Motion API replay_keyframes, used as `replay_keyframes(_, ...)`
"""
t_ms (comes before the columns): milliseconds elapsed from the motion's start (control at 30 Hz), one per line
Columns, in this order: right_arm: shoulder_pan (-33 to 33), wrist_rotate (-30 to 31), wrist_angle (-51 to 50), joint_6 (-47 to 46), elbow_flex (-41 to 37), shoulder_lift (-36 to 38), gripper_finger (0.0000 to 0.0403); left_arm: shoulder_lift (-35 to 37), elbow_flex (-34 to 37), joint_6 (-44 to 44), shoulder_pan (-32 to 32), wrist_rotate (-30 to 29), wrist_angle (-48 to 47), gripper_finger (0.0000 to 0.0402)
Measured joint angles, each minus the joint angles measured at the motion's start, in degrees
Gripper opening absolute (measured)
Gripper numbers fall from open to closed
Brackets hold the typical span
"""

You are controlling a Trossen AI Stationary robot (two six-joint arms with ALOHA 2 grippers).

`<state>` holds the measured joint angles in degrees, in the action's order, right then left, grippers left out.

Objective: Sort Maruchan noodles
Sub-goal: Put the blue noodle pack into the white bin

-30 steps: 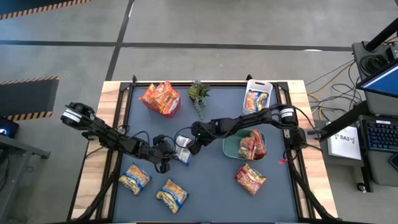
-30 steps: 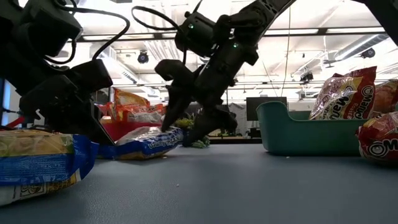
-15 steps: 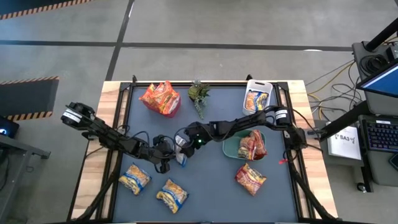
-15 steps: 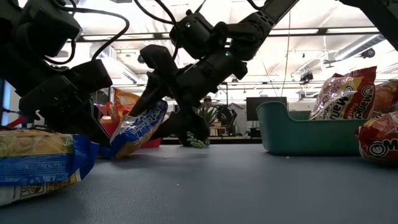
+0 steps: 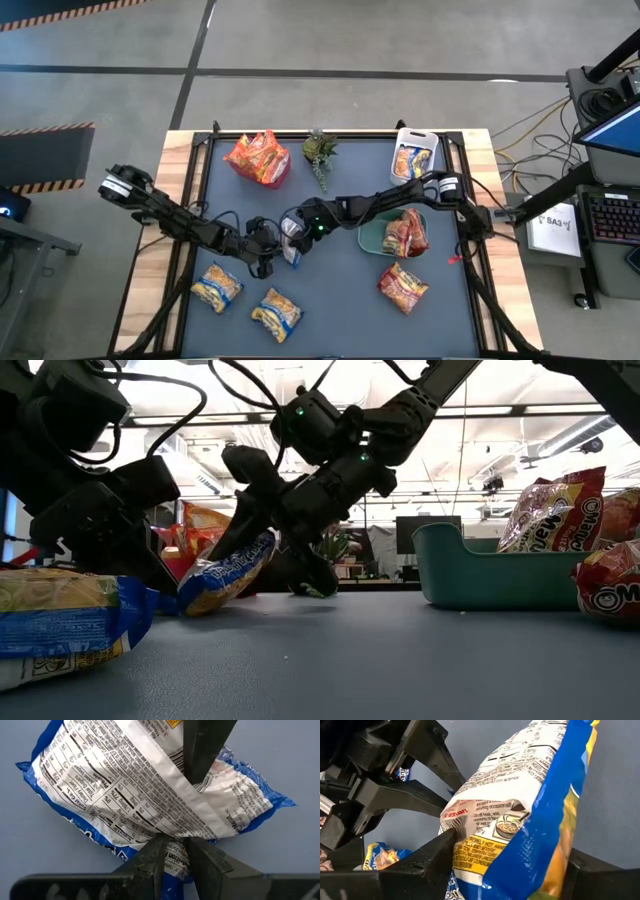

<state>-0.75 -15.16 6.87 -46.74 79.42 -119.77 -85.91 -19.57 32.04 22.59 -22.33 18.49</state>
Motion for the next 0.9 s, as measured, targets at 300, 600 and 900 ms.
replay_keyframes(300, 0.0, -0.2, -0.1, 0.5, 0.0, 0.0, 0.0118, 0.1, 0.0, 0.0, 0.0, -0.3, 0.3, 0.0068)
replay_keyframes(600, 0.0, -0.8, -0.5, 2.7, 0.0, 0.6, 0.0107, 4.4, 0.1, -1.3, 0.0, 0.4, -1.8, 0.0068)
replay_keyframes(900, -0.3, -1.4, -3.9, 6.8, -0.1, 3.9, 0.0099, 16.2, 0.0, -2.0, 0.0, -0.4, -12.6, 0.0068)
